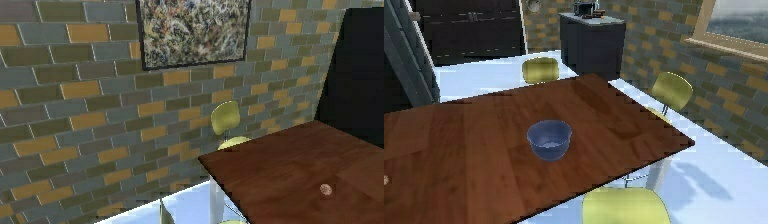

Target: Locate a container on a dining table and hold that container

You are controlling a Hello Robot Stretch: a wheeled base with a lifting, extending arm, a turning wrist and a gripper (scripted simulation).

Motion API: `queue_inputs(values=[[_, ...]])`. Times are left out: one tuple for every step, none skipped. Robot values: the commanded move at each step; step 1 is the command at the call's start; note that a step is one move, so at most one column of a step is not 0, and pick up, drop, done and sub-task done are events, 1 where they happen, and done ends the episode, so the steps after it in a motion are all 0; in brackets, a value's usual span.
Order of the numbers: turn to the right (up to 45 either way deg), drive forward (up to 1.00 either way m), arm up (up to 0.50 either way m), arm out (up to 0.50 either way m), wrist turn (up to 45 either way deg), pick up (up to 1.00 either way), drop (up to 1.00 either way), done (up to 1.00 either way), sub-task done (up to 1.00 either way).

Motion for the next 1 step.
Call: queue_inputs(values=[[0.0, 0.00, 0.50, 0.00, 0.0, 0.00, 0.00, 0.00, 0.00]])
